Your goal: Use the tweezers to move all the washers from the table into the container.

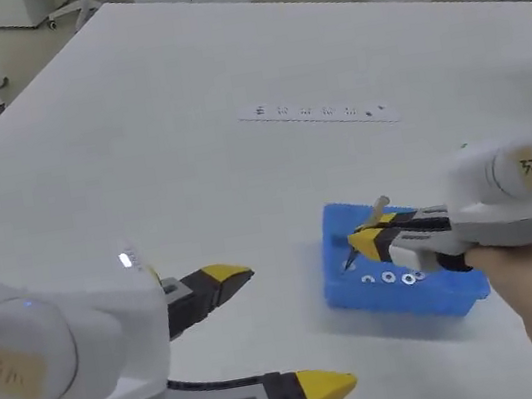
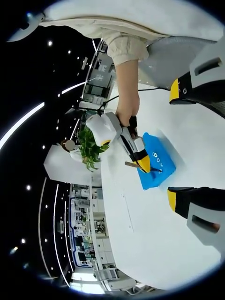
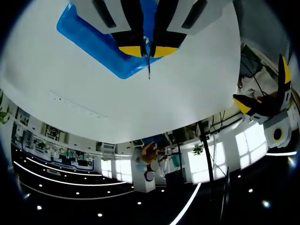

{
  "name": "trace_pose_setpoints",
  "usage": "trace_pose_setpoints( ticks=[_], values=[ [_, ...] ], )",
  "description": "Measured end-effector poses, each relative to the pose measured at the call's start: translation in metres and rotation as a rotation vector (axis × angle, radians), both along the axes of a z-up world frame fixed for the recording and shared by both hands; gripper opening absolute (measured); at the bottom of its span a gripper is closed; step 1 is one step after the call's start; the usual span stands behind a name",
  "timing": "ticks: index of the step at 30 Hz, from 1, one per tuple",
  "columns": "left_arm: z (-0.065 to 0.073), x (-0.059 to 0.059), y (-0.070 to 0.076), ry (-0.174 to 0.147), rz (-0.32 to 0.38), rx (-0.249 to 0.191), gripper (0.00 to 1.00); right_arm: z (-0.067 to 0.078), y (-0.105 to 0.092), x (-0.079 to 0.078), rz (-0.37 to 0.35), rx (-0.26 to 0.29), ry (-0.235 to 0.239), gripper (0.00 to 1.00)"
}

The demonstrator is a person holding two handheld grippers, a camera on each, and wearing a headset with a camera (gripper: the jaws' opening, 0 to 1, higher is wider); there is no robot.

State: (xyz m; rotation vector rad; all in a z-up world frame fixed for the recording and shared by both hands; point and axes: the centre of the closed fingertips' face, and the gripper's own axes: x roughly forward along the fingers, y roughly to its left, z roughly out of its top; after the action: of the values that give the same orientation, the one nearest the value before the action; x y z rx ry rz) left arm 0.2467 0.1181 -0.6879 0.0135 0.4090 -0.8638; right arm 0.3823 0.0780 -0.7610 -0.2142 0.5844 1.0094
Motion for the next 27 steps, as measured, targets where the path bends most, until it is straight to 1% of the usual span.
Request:
trace_pose_setpoints(
  ticks=[2,5,6,7,14,17,21,23,24,27],
  values=[
    [-0.001,0.000,-0.002,0.003,-0.009,-0.001,0.72,-0.006,0.001,-0.001,0.005,-0.018,0.011,0.03],
    [-0.001,0.001,-0.006,0.004,-0.027,0.004,0.71,-0.011,0.002,-0.004,0.018,-0.040,0.012,0.03],
    [-0.001,0.002,-0.007,0.004,-0.034,0.007,0.71,-0.010,0.001,-0.002,0.018,-0.028,0.000,0.03],
    [-0.001,0.002,-0.008,0.002,-0.038,0.007,0.71,-0.011,0.001,-0.003,0.019,-0.032,0.008,0.03],
    [0.000,0.002,-0.011,0.003,-0.055,0.005,0.70,-0.011,0.000,-0.002,0.019,-0.034,0.004,0.03],
    [-0.001,0.002,-0.011,0.005,-0.055,0.002,0.70,-0.003,-0.003,-0.004,0.011,-0.021,-0.013,0.03],
    [-0.002,0.002,-0.010,0.007,-0.047,-0.006,0.70,0.012,-0.012,-0.003,-0.018,0.008,-0.043,0.03],
    [-0.001,0.003,-0.010,0.007,-0.039,-0.015,0.69,0.021,-0.016,-0.007,-0.032,0.027,-0.062,0.03],
    [-0.001,0.003,-0.010,0.007,-0.036,-0.019,0.69,0.028,-0.019,-0.011,-0.038,0.040,-0.075,0.03],
    [0.000,0.004,-0.009,0.005,-0.027,-0.030,0.66,0.040,-0.025,-0.021,-0.043,0.062,-0.106,0.03]
  ],
)
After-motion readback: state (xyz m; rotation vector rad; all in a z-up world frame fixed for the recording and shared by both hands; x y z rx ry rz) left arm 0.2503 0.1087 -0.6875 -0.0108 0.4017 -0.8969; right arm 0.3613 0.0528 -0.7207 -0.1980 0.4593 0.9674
